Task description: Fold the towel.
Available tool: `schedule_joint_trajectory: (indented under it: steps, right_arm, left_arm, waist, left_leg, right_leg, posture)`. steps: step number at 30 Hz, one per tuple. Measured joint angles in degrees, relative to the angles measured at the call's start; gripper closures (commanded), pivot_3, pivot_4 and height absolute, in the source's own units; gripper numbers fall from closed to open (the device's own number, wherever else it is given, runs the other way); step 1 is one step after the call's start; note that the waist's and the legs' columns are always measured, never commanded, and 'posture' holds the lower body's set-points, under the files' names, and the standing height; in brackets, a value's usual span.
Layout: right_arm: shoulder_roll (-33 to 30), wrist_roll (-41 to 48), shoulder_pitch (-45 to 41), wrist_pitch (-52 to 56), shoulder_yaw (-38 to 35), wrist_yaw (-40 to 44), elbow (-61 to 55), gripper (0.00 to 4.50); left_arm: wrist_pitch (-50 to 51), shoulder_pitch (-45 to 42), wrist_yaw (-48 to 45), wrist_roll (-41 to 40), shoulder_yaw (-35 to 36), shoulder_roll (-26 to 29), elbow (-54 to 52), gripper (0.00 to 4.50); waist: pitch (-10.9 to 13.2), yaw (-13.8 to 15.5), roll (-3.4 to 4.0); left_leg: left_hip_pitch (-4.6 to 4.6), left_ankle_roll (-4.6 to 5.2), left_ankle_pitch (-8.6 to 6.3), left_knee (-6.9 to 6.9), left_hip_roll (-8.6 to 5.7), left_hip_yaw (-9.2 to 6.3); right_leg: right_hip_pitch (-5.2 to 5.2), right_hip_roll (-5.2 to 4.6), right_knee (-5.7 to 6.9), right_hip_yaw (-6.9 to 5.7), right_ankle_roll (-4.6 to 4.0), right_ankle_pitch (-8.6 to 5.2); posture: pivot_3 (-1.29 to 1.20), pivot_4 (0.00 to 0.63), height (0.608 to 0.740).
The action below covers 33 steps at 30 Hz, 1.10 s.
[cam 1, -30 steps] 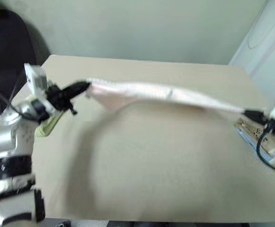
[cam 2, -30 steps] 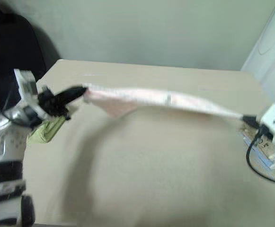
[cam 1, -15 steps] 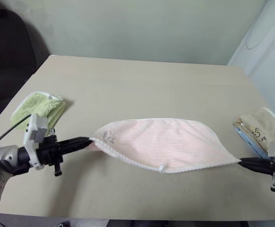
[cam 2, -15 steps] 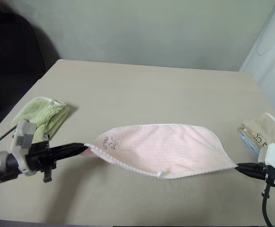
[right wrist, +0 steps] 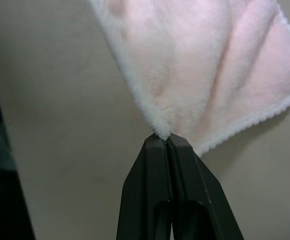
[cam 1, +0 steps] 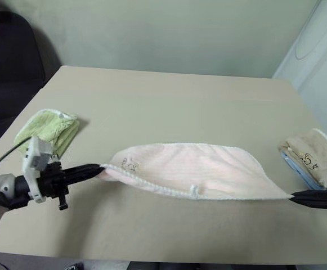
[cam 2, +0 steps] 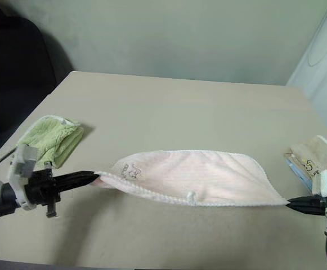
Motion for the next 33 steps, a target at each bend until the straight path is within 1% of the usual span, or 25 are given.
schedule_joint_trajectory:
  steps: [4, 6, 8, 9, 10, 11, 12, 14, 16, 17, 20, 22, 24, 28, 30, 31, 32, 33]
  right_arm:
    - [-0.6, -1.0, -5.9, -2.6, 0.9, -0.6, 4.2, 4.5]
    - [-0.7, -1.7, -13.9, -4.2, 4.6, -2.4, 8.3, 4.5]
    - [-0.9, -3.3, -22.9, -7.0, 9.1, -4.2, 12.9, 4.5]
    - [-1.0, -4.1, -25.9, -8.1, 10.6, -4.9, 14.5, 4.5]
    - [-1.0, -5.7, -30.9, -10.0, 13.4, -5.7, 17.7, 4.5]
    - [-0.9, -7.5, -36.2, -11.8, 16.3, -6.7, 21.3, 4.5]
    - [-0.7, -9.3, -41.7, -13.8, 19.0, -7.6, 24.6, 4.5]
    - [-0.1, -13.0, -52.2, -18.2, 23.8, -9.5, 31.7, 4.5]
    - [0.4, -15.5, -59.1, -22.0, 26.6, -11.0, 36.9, 4.5]
    - [0.9, -16.3, -62.0, -23.5, 27.6, -11.5, 39.4, 4.5]
    - [1.7, -17.5, -67.4, -26.6, 29.4, -12.4, 44.2, 4.5]
    - [1.7, -17.1, -67.3, -27.0, 29.4, -11.8, 44.4, 4.5]
    - [1.4, -15.5, -64.0, -26.5, 28.9, -10.4, 42.2, 4.5]
    - [1.0, -9.5, -48.3, -20.9, 25.0, -7.3, 31.1, 4.5]
    - [0.8, -7.5, -42.6, -17.8, 22.9, -6.6, 26.9, 4.5]
    - [0.0, -6.0, -36.4, -15.1, 19.5, -5.7, 21.9, 4.5]
    - [-0.3, -4.1, -28.5, -11.9, 14.9, -4.1, 16.1, 4.5]
    - [-0.2, -2.3, -20.8, -8.7, 11.2, -2.0, 11.4, 4.5]
  left_arm:
    - [0.0, -3.3, 1.7, -0.7, 0.3, -0.4, 0.7, 4.49]
    - [-0.3, -11.3, 5.5, 0.0, -1.0, -1.4, 4.6, 4.49]
    - [-2.1, -19.6, 8.5, 2.0, -3.2, -1.8, 9.0, 4.49]
    - [-3.2, -22.3, 9.3, 2.9, -4.0, -2.1, 10.2, 4.49]
    - [-4.8, -26.2, 10.1, 4.6, -5.7, -2.5, 12.9, 4.49]
    - [-5.9, -30.7, 10.9, 6.3, -7.7, -3.1, 16.4, 4.49]
    - [-7.3, -35.1, 11.4, 7.8, -9.5, -3.7, 19.9, 4.49]
    - [-10.7, -44.5, 12.4, 11.4, -12.8, -4.3, 26.9, 4.49]
    - [-13.6, -50.8, 12.6, 13.6, -14.3, -4.7, 31.8, 4.49]
    - [-15.0, -53.2, 12.5, 14.5, -14.8, -4.7, 34.0, 4.49]
    - [-18.6, -57.1, 11.6, 16.4, -15.8, -4.8, 38.8, 4.49]
    - [-19.6, -56.8, 10.1, 16.9, -15.9, -4.8, 40.6, 4.49]
    - [-19.8, -54.5, 8.3, 16.8, -15.7, -4.1, 41.1, 4.49]
    - [-16.2, -43.2, 2.9, 13.3, -13.4, -1.3, 37.2, 4.49]
    - [-14.5, -38.9, 1.1, 12.2, -12.1, -0.7, 34.5, 4.49]
    - [-12.9, -34.0, -0.2, 10.5, -10.1, 0.5, 30.3, 4.49]
    - [-11.0, -26.7, -2.1, 9.0, -7.2, 2.2, 25.1, 4.49]
    - [-9.0, -19.0, -4.1, 7.8, -4.3, 3.1, 21.0, 4.49]
  waist:
    - [0.0, -0.1, 0.02]
    - [0.1, -0.1, 0.02]
    - [0.1, 0.0, 0.09]
    - [0.2, 0.0, 0.12]
    - [0.1, 0.0, 0.12]
    - [0.2, 0.1, 0.14]
    - [0.2, 0.1, 0.17]
    - [0.2, 0.3, 0.15]
    - [0.2, 0.3, 0.16]
    - [0.2, 0.3, 0.18]
    - [0.2, 0.3, 0.2]
    - [0.2, 0.3, 0.19]
    - [0.2, 0.3, 0.17]
    - [0.2, 0.3, 0.18]
    - [0.2, 0.4, 0.16]
    - [0.2, 0.4, 0.17]
    - [0.1, 0.3, 0.12]
    - [0.0, 0.3, 0.07]
  left_leg:
    - [0.22, 0.0, 0.0, -0.01, 0.0, 0.02]
    - [0.24, 0.03, 0.11, 0.07, 0.0, 0.02]
    - [0.28, 0.1, 0.27, 0.08, -0.05, 0.04]
    - [0.26, 0.15, 0.3, 0.09, -0.1, 0.02]
    - [0.34, 0.47, 0.47, 0.13, -0.14, 0.02]
    - [0.36, 0.8, 0.64, 0.19, -0.24, -0.01]
    - [0.3, 0.85, 0.67, 0.17, -0.27, -0.08]
    - [0.22, 0.86, 0.69, 0.12, -0.23, -0.19]
    - [0.19, 0.8, 0.71, -0.17, -0.18, -0.38]
    - [0.23, 0.77, 0.7, -0.18, -0.14, -0.38]
    - [0.22, 0.73, 0.69, -0.22, -0.12, -0.37]
    - [0.22, 0.74, 0.69, -0.16, -0.12, -0.37]
    - [0.22, 0.76, 0.7, -0.1, -0.12, -0.38]
    - [0.15, 0.62, 0.8, -0.06, -0.15, -0.31]
    - [0.01, 0.4, 0.8, -0.05, -0.19, -0.33]
    - [-0.08, 0.27, 0.86, -0.15, -0.22, -0.37]
    - [-0.1, -0.1, 1.06, -0.22, -0.17, -0.34]
    - [-0.04, -0.08, 0.92, -0.17, -0.11, -0.27]
  right_leg:
    - [0.18, 0.0, 0.05, 0.0, -0.01, 0.01]
    - [0.17, 0.0, 0.12, 0.0, -0.01, 0.0]
    - [0.2, -0.03, 0.19, 0.01, -0.19, 0.13]
    - [0.18, -0.06, 0.21, 0.01, -0.29, 0.21]
    - [0.25, -0.1, 0.27, 0.02, -0.33, 0.45]
    - [0.25, -0.13, 0.34, 0.02, -0.23, 0.59]
    - [0.21, -0.17, 0.29, 0.03, -0.08, 0.72]
    - [0.21, -0.18, 0.03, -0.05, 0.56, 1.15]
    - [0.26, -0.13, -0.48, -0.14, 0.89, 1.38]
    - [0.31, -0.12, -0.54, -0.17, 0.98, 1.43]
    - [0.36, -0.12, -0.69, -0.19, 1.09, 1.5]
    - [0.41, -0.12, -0.69, -0.2, 1.08, 1.49]
    - [0.46, -0.12, -0.68, -0.2, 1.01, 1.45]
    - [0.43, -0.1, -0.56, -0.16, 0.7, 1.28]
    - [0.34, -0.1, -0.53, -0.13, 0.6, 1.21]
    - [0.25, -0.1, -0.57, -0.11, 0.48, 1.14]
    - [0.23, -0.08, -0.57, -0.12, 0.26, 0.96]
    - [0.49, -0.01, -0.38, -0.14, 0.17, 0.6]
  posture:
    - [0.0, 0.15, 0.74]
    - [0.0, 0.15, 0.74]
    - [0.0, 0.15, 0.74]
    - [0.0, 0.15, 0.74]
    - [0.0, 0.15, 0.74]
    - [0.0, 0.15, 0.74]
    - [0.0, 0.15, 0.74]
    - [0.0, 0.15, 0.74]
    - [0.0, 0.15, 0.74]
    - [0.0, 0.15, 0.74]
    - [0.0, 0.15, 0.74]
    - [0.0, 0.15, 0.74]
    - [0.0, 0.15, 0.74]
    - [0.0, 0.15, 0.74]
    - [0.0, 0.15, 0.74]
    - [0.0, 0.15, 0.74]
    - [0.0, 0.15, 0.74]
    - [0.0, 0.15, 0.74]
